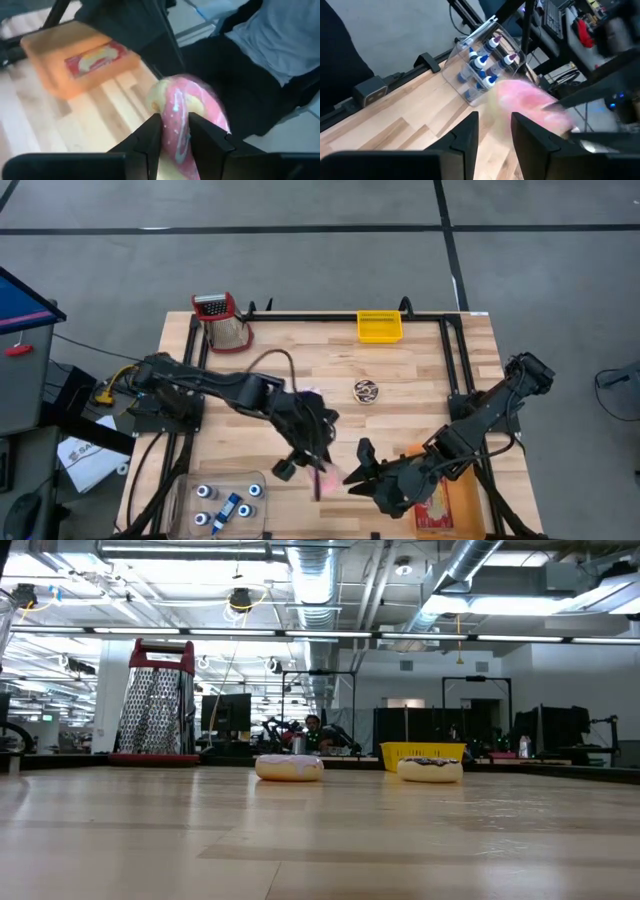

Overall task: Pick & Place Food Item
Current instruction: Put the pink donut into the yellow bin

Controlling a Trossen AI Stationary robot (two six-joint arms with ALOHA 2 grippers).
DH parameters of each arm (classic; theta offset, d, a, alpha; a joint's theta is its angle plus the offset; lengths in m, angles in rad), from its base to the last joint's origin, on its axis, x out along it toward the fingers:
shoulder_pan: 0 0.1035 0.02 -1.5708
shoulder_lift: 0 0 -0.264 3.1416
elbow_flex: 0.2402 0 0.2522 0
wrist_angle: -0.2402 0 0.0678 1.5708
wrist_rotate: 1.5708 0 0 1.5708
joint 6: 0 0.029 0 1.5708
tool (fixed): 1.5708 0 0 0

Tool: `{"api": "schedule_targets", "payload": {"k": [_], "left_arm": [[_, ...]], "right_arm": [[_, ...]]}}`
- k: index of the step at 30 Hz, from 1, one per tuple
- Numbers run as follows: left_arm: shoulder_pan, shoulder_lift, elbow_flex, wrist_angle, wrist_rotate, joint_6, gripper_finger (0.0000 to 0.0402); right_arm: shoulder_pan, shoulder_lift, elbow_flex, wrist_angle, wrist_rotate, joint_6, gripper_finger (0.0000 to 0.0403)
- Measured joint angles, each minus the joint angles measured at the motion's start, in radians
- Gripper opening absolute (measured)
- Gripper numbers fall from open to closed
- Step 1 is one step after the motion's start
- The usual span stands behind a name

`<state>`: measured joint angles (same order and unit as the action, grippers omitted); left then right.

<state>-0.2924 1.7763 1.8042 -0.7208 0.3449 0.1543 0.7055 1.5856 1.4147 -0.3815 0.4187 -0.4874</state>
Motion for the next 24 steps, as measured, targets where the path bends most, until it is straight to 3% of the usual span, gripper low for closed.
{"api": "schedule_targets", "payload": {"k": [9, 24], "left_arm": [[-0.016, -0.097, 0.0, -0.004, 0.001, -0.001, 0.0092], [-0.017, 0.0, -0.002, 0.023, 0.001, -0.003, 0.0056]], "right_arm": [[0.001, 0.0, 0.0, -0.01, -0.001, 0.017, 0.0108], [0.101, 0.004, 0.0, 0.01, 0.199, -0.17, 0.0109]]}}
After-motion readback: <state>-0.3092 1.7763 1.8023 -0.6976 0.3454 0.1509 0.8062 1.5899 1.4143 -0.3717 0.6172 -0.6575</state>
